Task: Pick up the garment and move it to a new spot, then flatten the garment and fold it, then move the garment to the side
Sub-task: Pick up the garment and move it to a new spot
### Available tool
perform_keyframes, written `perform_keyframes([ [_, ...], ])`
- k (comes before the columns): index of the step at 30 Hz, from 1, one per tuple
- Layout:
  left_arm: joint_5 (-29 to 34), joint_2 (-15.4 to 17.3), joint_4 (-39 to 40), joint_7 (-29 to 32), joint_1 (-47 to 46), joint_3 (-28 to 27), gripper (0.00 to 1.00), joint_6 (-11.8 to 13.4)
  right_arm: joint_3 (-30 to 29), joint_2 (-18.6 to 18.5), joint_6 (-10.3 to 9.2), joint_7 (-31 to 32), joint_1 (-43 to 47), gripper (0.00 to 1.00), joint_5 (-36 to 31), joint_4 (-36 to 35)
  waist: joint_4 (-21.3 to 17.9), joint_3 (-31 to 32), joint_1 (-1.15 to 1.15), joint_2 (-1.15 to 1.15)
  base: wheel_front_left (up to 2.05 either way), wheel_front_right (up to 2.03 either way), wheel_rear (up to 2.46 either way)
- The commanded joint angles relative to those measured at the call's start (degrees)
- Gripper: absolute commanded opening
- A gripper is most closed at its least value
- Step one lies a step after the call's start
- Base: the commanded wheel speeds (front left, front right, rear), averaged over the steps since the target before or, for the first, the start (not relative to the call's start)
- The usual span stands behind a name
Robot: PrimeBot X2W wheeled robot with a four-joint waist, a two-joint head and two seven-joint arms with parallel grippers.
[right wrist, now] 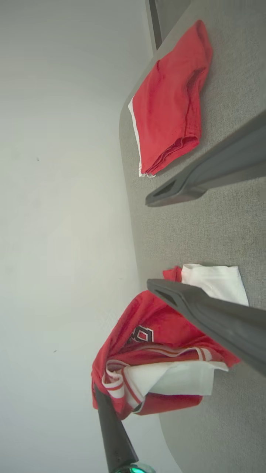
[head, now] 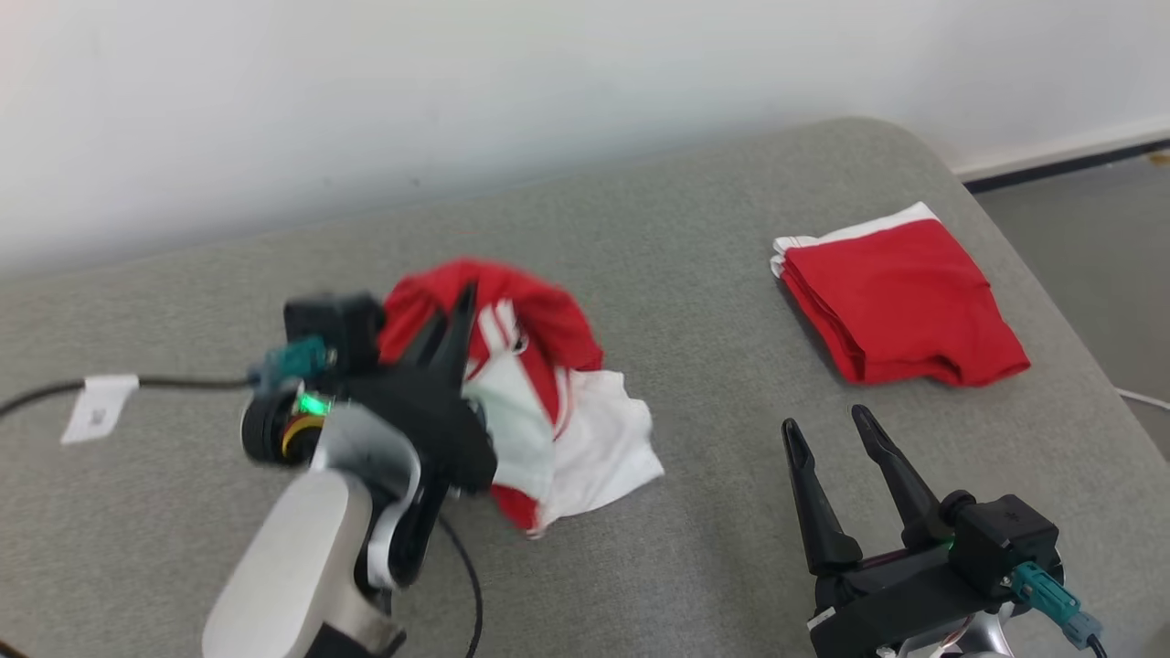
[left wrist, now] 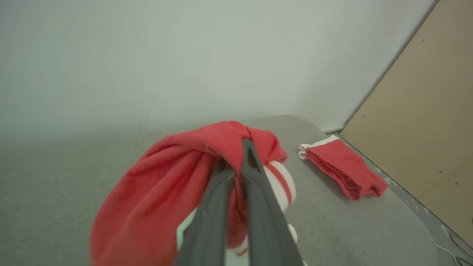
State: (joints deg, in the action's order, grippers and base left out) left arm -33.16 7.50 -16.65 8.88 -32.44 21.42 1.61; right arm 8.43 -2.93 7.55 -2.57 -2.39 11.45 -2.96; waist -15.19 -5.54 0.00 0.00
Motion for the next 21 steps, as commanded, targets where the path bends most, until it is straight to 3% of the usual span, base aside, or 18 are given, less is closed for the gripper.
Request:
perform_keyframes([
  [1,0.0,0.3,-1.3,-1.1,1.5,-0.5,0.0,0.4,0.0,0.1,-0.14,-0.5,-0.6,1.0,0.2,0.2,-1.5,-1.6,0.0,0.0,0.0,0.0,0.0],
  [2,0.0,0.3,-2.7,-2.0,2.5,-0.6,0.11,0.7,0.0,0.1,-0.14,-0.6,-0.6,1.0,0.3,0.3,-1.4,-1.6,0.0,0.0,0.0,0.0,0.0],
  [3,0.1,0.4,-3.9,-2.6,3.4,-0.6,0.95,0.7,0.1,0.1,-0.14,-0.5,-0.5,1.0,0.4,0.5,-1.3,-1.6,0.0,0.0,0.0,0.0,0.0],
  [4,-0.3,0.2,-5.0,-3.2,4.2,-0.7,1.0,0.8,0.0,0.1,-0.14,-0.5,-0.4,1.0,0.4,0.7,-1.0,-1.5,0.0,0.0,0.0,0.0,0.0],
  [10,-2.8,0.2,-8.0,-6.5,8.2,-2.0,1.0,-1.3,-0.1,0.1,-0.14,-0.3,0.1,1.0,0.4,1.3,1.0,-0.3,0.0,0.0,0.0,0.0,0.0],
  [12,-2.2,1.5,-8.3,-7.6,10.0,-2.1,1.0,-1.4,-0.3,0.1,-0.14,-0.2,0.6,1.0,0.2,1.5,2.1,0.4,0.0,0.0,0.0,0.0,0.0],
  [21,-0.4,5.0,0.1,-16.7,21.2,-2.2,1.0,-2.8,-3.5,0.0,-0.14,-0.2,2.7,1.0,-0.8,2.3,8.6,3.5,0.0,0.0,0.0,0.0,0.0],
])
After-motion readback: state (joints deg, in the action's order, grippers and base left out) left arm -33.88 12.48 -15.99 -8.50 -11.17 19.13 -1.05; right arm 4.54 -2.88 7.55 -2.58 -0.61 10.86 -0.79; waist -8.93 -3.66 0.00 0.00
